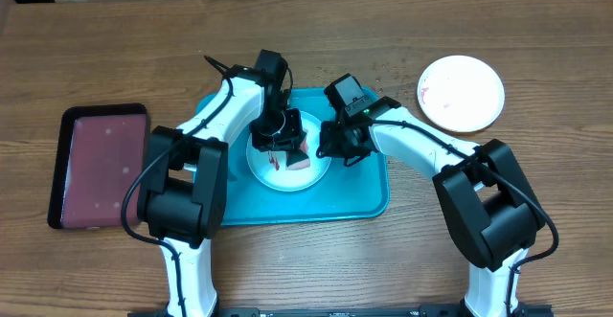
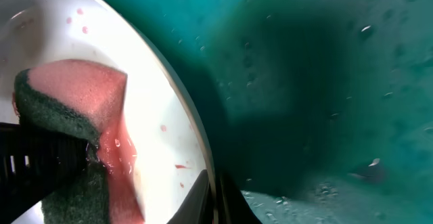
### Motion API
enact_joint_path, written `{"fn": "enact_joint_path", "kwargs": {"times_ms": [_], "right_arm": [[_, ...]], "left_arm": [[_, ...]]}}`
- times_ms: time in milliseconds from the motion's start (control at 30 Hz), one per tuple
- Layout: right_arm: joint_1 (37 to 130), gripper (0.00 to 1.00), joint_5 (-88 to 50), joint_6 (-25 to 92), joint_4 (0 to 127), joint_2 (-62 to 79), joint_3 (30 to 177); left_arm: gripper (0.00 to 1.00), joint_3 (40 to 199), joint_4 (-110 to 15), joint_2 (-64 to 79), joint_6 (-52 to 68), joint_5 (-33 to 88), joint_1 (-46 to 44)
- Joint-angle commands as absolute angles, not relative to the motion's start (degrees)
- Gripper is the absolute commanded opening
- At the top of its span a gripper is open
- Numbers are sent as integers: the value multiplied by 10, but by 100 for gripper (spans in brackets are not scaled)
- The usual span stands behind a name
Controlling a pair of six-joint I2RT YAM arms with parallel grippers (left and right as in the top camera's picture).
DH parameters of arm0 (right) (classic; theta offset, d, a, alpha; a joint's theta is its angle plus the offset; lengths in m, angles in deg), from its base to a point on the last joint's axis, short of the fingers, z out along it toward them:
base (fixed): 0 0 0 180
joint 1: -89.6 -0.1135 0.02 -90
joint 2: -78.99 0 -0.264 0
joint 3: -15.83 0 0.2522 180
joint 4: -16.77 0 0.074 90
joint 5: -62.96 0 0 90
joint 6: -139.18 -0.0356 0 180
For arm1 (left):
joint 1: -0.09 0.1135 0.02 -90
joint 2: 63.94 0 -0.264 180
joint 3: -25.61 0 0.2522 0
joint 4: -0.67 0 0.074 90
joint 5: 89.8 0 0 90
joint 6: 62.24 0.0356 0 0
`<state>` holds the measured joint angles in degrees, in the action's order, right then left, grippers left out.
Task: Clean dirty plates on tray and stack at the side
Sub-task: 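Scrub the light-blue plate with the sponge while the right gripper holds it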
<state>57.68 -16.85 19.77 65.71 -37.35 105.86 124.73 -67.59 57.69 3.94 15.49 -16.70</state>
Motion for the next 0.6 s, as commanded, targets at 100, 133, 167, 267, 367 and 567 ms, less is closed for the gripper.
{"fn": "enact_joint_path", "kwargs": {"times_ms": [100, 133, 167, 267, 367, 567], "right_arm": [[580, 4, -185, 191, 655, -378, 1053], [580, 4, -185, 191, 655, -378, 1053], [580, 4, -185, 191, 655, -378, 1053], [580, 4, -185, 191, 655, -378, 1053], [580, 4, -185, 191, 656, -378, 1053], [580, 4, -185, 191, 662, -378, 1053]], "left_arm": [[4, 1207, -755, 629, -65, -157, -164], [4, 1212, -768, 629, -82, -181, -164], [4, 1218, -782, 629, -99, -201, -164], [4, 1243, -811, 629, -125, -231, -164], [5, 1276, -835, 629, -135, -252, -164], [4, 1356, -879, 622, -156, -256, -164]]}}
